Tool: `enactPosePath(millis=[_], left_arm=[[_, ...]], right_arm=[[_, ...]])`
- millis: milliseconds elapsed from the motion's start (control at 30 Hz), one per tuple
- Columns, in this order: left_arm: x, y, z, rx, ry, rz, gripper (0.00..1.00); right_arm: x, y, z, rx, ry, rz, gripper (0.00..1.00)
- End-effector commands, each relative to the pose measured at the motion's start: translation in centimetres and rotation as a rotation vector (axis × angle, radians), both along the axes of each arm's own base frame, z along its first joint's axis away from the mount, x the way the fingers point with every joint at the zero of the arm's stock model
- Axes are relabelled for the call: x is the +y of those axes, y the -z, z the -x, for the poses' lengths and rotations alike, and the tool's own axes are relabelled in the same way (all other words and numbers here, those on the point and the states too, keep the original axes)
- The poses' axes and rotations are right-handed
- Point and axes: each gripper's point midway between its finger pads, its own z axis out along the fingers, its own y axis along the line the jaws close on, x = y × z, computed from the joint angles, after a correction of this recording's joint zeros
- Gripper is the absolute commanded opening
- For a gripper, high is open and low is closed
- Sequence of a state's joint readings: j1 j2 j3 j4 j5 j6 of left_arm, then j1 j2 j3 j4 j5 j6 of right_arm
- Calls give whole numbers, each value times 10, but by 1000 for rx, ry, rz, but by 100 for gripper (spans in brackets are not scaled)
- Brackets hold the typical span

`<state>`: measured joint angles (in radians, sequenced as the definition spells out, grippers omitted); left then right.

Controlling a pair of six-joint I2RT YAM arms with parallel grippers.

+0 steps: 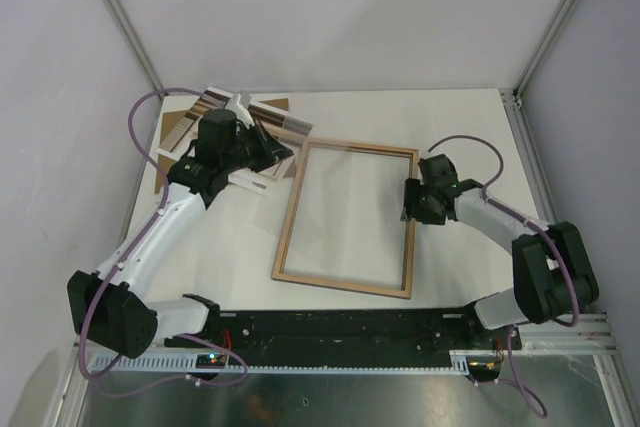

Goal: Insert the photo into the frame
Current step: Move the frame body to the center of the board, then place the glass panel in the frame body.

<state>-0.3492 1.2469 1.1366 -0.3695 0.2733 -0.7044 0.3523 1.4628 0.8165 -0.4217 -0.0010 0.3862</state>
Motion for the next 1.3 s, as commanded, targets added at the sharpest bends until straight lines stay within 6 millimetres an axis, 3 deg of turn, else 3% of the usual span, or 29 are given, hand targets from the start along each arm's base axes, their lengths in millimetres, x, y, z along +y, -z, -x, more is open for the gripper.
enactPosePath(millis=[0, 133, 467, 700, 1267], left_arm=[[-2, -34, 5, -89, 2, 115, 0], [-5, -39, 7, -99, 0, 183, 0], [-16, -31, 13, -98, 33, 308, 0], [-23, -19, 19, -120, 62, 431, 0], [-32, 2, 16, -141, 108, 466, 0]], right_arm=[[-10, -47, -16, -111, 83, -37, 64], [-24, -65, -24, -169, 154, -60, 61], [-29, -71, -41, -201, 219, -153, 39], [-30, -58, -43, -184, 250, -174, 25], [-32, -20, -38, -110, 262, -160, 16]])
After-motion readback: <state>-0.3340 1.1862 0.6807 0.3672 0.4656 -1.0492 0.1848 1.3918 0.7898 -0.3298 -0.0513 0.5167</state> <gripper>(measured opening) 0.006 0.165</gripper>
